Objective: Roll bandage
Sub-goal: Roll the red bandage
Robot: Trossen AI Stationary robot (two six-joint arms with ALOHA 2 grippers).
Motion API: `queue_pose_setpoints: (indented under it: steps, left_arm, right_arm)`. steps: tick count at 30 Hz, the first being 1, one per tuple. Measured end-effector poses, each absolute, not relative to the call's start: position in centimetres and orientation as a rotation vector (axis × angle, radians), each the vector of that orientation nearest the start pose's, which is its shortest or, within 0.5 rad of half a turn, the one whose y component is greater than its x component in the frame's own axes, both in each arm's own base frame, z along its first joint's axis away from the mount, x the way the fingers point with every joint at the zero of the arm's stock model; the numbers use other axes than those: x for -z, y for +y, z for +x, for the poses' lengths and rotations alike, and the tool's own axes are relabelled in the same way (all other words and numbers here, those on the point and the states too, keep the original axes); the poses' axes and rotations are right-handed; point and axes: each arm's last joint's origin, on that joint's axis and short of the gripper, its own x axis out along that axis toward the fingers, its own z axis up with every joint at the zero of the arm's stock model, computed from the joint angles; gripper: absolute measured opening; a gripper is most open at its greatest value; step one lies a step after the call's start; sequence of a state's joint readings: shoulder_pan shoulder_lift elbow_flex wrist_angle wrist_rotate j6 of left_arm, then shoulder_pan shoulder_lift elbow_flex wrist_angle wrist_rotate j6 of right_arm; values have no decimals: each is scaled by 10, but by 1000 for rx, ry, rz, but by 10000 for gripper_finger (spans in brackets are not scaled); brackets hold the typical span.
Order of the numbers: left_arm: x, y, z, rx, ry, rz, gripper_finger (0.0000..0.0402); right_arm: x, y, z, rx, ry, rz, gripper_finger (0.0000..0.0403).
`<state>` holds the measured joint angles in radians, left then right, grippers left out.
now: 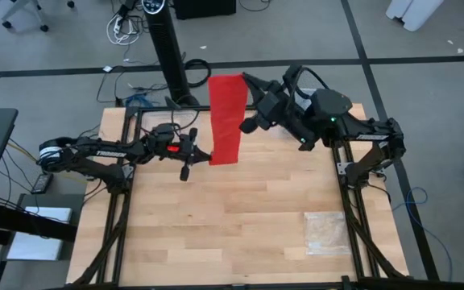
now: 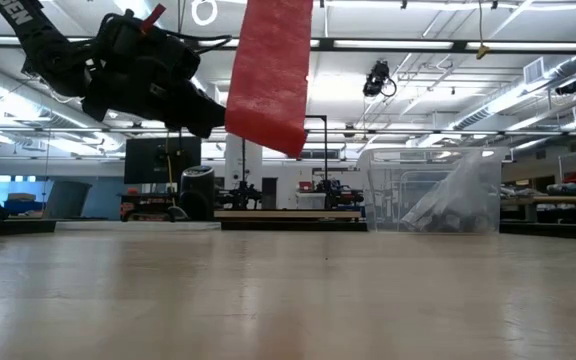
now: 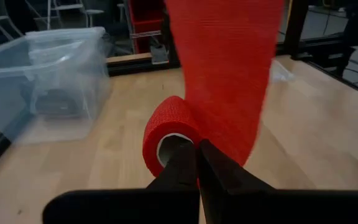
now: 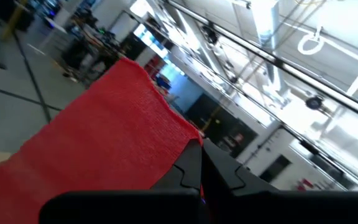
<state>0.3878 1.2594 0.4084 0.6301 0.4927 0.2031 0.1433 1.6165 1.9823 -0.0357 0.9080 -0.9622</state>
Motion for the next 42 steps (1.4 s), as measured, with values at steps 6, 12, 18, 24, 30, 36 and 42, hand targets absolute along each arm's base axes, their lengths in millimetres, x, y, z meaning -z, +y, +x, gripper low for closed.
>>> queue_pose_setpoints:
  steps: [6, 12, 18, 24, 30, 36, 42]
  left_arm:
    - [-191, 82, 223, 79, 182, 114, 0]
    - [-191, 83, 223, 72, 179, 110, 0]
    - [-193, 84, 223, 63, 162, 111, 0]
    - [-200, 93, 220, 15, 98, 91, 0]
    - [-206, 100, 217, -2, 43, 68, 0]
    - [-205, 100, 214, 33, 9, 64, 0]
    - [-192, 100, 199, 6, -18, 72, 0]
  right_arm:
    - [-545, 25, 316, 912, 98, -741, 0]
    - [-555, 33, 308, 987, 89, -770, 0]
    - [-558, 43, 302, 1010, 99, -755, 0]
    - [-557, 57, 299, 999, 126, -745, 0]
    - [-560, 72, 293, 977, 113, -736, 0]
    - [-564, 78, 287, 988, 105, -730, 0]
    - [-566, 80, 284, 981, 80, -734, 0]
